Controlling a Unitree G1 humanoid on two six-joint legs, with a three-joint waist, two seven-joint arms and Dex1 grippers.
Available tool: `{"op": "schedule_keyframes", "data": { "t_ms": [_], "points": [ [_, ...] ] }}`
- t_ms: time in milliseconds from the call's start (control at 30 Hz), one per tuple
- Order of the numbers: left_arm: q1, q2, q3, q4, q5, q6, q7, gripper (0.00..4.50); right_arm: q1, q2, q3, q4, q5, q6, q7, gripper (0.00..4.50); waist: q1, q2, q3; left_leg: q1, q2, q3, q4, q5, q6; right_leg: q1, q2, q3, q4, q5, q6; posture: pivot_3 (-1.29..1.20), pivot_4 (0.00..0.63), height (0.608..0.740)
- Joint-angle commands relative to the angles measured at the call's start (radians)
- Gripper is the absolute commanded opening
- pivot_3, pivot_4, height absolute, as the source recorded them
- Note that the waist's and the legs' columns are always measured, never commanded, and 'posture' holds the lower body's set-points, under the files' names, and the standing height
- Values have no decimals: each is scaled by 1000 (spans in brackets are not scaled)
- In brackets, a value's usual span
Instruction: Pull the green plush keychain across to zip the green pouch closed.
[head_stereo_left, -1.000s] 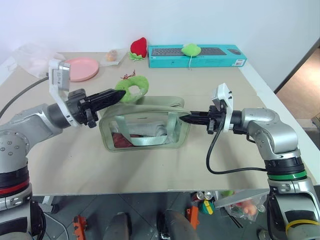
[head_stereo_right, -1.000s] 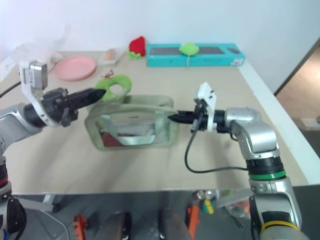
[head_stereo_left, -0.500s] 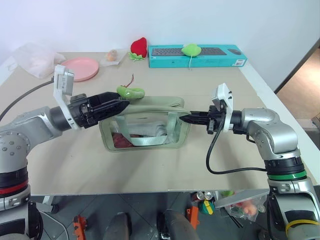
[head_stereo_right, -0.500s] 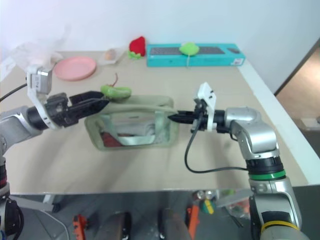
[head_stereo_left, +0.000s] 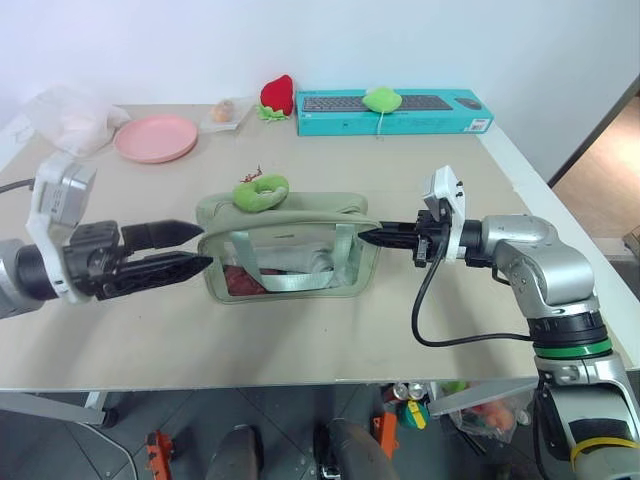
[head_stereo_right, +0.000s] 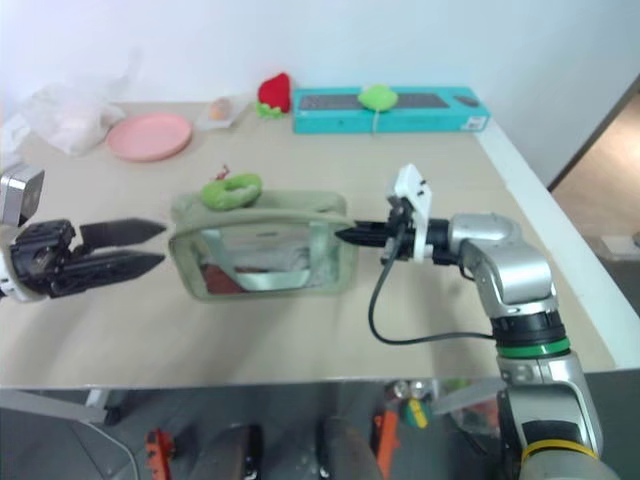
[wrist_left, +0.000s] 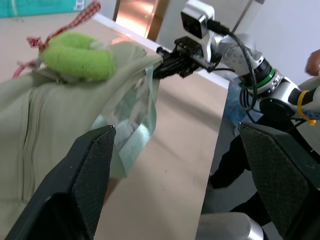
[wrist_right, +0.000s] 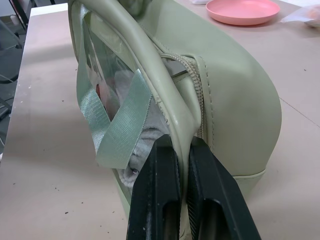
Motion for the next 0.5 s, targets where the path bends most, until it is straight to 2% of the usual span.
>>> {"op": "schedule_keyframes", "data": {
  "t_ms": [33,300,500],
  "points": [
    [53,30,49,47,111,-64,-8,4050,-18,1,13,4,-9,-13,9,0,-1,0,0,0,0,0,0,0,0,0,0,0,0,0,0,0,150,740],
    [86,-25,-32,151,289,-187,-7,4050,-19,3,14,0,-7,-9,11,0,0,0,0,0,2,1,-2,0,0,-1,1,0,0,-1,-2,0,150,740],
    [32,-101,-135,130,309,-197,-8,4050,-14,-9,6,-14,-3,1,10,0,0,0,0,0,3,1,-2,0,0,-1,1,0,0,-1,-2,0,150,740]
  ]
}}
